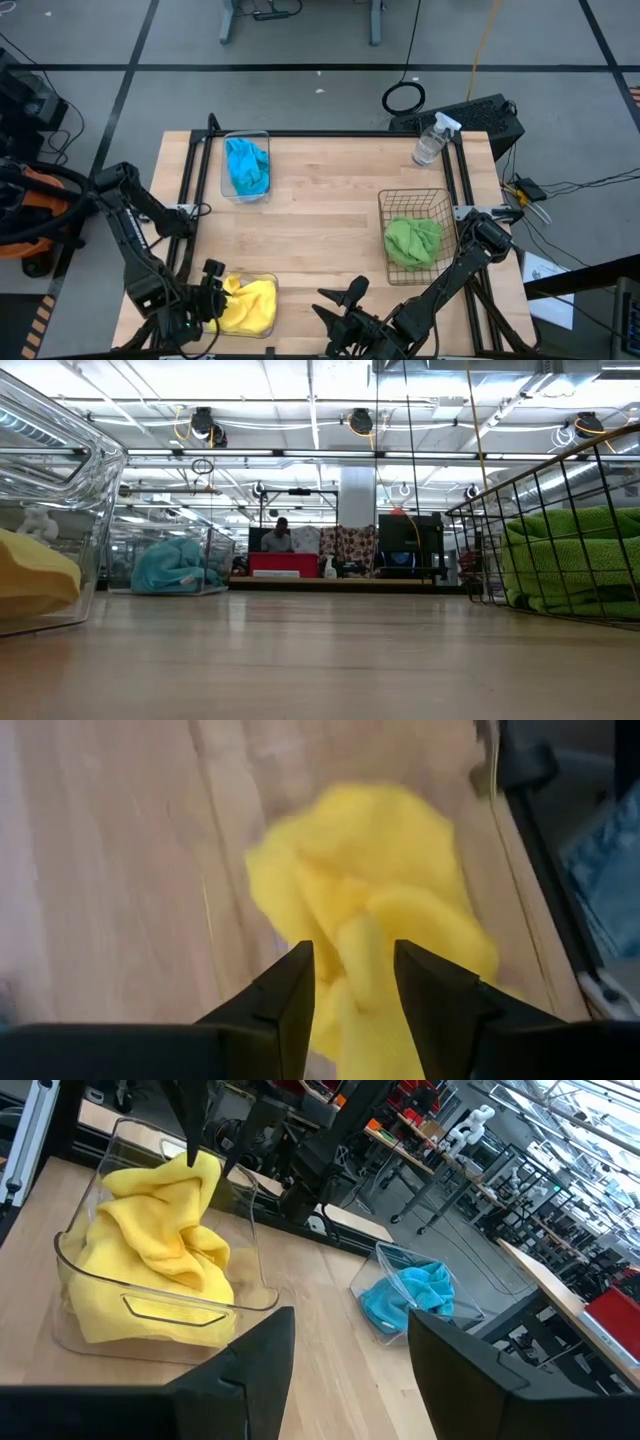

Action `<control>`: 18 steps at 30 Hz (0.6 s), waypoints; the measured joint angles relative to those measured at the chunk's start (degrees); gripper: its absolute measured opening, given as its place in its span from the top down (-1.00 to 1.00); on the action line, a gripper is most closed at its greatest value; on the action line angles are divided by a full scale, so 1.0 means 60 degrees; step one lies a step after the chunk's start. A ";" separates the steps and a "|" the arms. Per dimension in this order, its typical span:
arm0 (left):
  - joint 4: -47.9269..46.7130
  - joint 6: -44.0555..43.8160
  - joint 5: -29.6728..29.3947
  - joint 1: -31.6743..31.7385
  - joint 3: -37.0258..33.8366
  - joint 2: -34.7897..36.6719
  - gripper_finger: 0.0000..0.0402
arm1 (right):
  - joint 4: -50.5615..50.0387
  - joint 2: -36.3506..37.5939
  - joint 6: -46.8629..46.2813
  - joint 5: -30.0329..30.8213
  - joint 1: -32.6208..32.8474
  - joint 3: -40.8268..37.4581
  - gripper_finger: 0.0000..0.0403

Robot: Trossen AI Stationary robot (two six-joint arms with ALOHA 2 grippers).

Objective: Sort microfiber towel by color & place in baskets
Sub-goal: Put the yellow microfiber cloth into the bottom transparent bin

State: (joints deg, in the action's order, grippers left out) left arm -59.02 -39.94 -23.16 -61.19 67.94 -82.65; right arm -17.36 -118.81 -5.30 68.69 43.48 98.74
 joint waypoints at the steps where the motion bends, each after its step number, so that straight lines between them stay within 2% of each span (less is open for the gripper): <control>1: -0.0163 -0.0150 0.0301 0.0012 0.0000 0.0000 0.27 | -0.0033 0.0001 0.0000 0.0000 -0.0002 0.0000 0.07; 4: -0.0768 -0.1007 0.0995 -0.0020 0.0000 0.0000 0.27 | -0.0072 -0.0002 -0.0006 0.0000 0.0001 0.0000 0.07; 7: -0.1362 -0.1766 0.1182 -0.0217 -0.0071 0.0000 0.28 | -0.0120 -0.0003 -0.0116 0.0000 0.0000 0.0000 0.07; 10: -0.1270 -0.1787 0.1317 -0.0380 -0.0386 -0.0005 0.35 | -0.0172 -0.0003 -0.0219 -0.0001 -0.0003 0.0000 0.07; 13: -0.0847 -0.1794 0.1384 -0.0375 -0.0875 -0.0007 0.50 | -0.0162 -0.0003 -0.0226 -0.0240 -0.0003 0.0000 0.07; 18: 0.0784 -0.1563 0.1718 -0.0127 -0.1810 -0.0011 0.86 | -0.0161 -0.0003 -0.0226 -0.0439 0.0001 0.0000 0.07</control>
State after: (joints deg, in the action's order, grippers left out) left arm -54.32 -49.32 -12.86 -61.96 57.08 -82.72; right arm -18.33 -118.83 -6.66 66.05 43.48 98.74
